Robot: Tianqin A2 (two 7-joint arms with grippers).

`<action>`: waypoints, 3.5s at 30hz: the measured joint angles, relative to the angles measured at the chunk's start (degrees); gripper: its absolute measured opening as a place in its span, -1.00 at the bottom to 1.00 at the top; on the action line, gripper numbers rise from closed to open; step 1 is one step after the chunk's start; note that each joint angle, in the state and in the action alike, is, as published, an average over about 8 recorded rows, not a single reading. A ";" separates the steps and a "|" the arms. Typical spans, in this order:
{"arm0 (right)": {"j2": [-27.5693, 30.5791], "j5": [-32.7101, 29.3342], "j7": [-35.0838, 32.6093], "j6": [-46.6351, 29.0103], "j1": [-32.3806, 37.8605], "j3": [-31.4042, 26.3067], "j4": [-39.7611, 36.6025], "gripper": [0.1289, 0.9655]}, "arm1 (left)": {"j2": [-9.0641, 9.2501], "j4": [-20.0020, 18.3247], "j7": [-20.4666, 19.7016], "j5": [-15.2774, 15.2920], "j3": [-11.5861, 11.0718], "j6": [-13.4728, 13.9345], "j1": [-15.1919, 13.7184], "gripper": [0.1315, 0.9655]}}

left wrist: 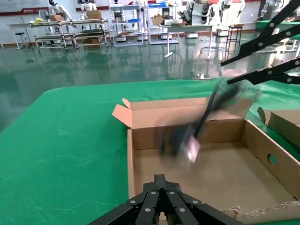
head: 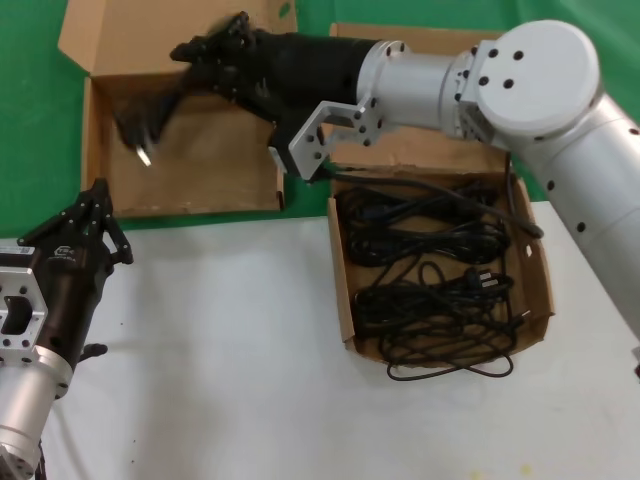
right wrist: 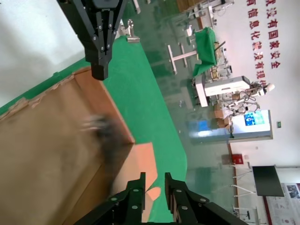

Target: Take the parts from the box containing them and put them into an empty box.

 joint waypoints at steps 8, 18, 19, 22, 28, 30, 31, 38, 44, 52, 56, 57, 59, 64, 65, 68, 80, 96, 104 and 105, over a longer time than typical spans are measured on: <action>0.77 1.49 -1.32 1.28 -1.24 1.51 0.53 -0.66 | 0.00 0.00 0.00 0.00 0.00 0.00 0.00 -0.97; 5.80 -0.33 12.35 7.88 -8.18 6.17 12.53 -0.28 | 0.00 0.00 0.00 0.00 0.00 0.00 0.00 -0.97; 6.31 -0.98 14.27 8.64 -9.10 6.66 14.01 -0.23 | 0.00 0.00 0.00 0.00 0.00 0.00 0.00 -0.97; 7.58 -3.18 19.60 10.46 -11.57 7.92 17.75 -0.07 | 0.00 0.00 0.00 0.00 0.00 0.00 0.00 -0.97; 8.74 -5.57 25.37 11.85 -14.30 9.21 21.23 0.25 | 0.00 0.00 0.00 -0.01 0.00 -0.01 0.00 -0.97; 8.80 -5.37 25.94 12.16 -14.90 9.49 21.51 0.37 | 0.00 0.00 0.00 -0.02 -0.01 -0.02 0.01 -0.96; 8.81 -5.17 26.22 12.35 -15.26 9.65 21.62 0.43 | 0.00 0.01 0.00 -0.03 -0.01 -0.03 0.01 -0.95; 8.93 -3.12 29.01 14.27 -18.92 11.32 22.70 0.56 | 0.00 0.03 0.03 -0.13 -0.05 -0.11 0.06 -0.89; 9.07 -1.00 31.99 16.30 -22.77 13.08 23.87 0.78 | 0.00 0.06 0.07 -0.23 -0.09 -0.19 0.10 -0.71; 9.26 1.91 36.07 19.07 -28.05 15.49 25.48 0.96 | 0.00 0.09 0.11 -0.36 -0.14 -0.31 0.16 -0.40; 9.35 3.35 38.09 20.45 -30.68 16.69 26.28 0.98 | -0.01 0.11 0.13 -0.43 -0.17 -0.36 0.19 -0.25; 9.37 3.71 38.61 20.80 -31.34 16.99 26.49 0.98 | -0.01 0.11 0.14 -0.45 -0.17 -0.38 0.20 -0.19; 9.42 4.43 39.62 21.49 -32.66 17.59 26.89 0.99 | -0.01 0.12 0.15 -0.48 -0.19 -0.41 0.21 -0.06; 9.54 6.25 42.16 23.21 -35.97 19.10 27.90 1.00 | -0.01 0.14 0.18 -0.57 -0.22 -0.48 0.25 0.26; 9.57 6.61 42.65 23.55 -36.61 19.39 28.09 1.00 | -0.01 0.15 0.18 -0.59 -0.23 -0.49 0.26 0.26; 9.63 7.70 44.20 24.60 -38.59 20.30 28.70 1.00 | -0.01 0.16 0.20 -0.64 -0.25 -0.54 0.28 0.41; 9.92 12.04 50.31 28.76 -46.51 23.91 31.11 1.00 | -0.01 0.21 0.26 -0.84 -0.33 -0.71 0.37 0.76; 10.30 17.86 58.48 34.32 -57.09 28.74 34.33 1.00 | -0.01 0.28 0.34 -1.11 -0.43 -0.94 0.49 1.00; 10.45 20.17 61.72 36.52 -61.29 30.66 35.61 1.00 | -0.02 0.31 0.38 -1.22 -0.48 -1.03 0.53 1.00; 10.45 20.29 61.89 36.64 -61.51 30.75 35.68 1.00 | -0.02 0.31 0.38 -1.23 -0.48 -1.04 0.54 1.00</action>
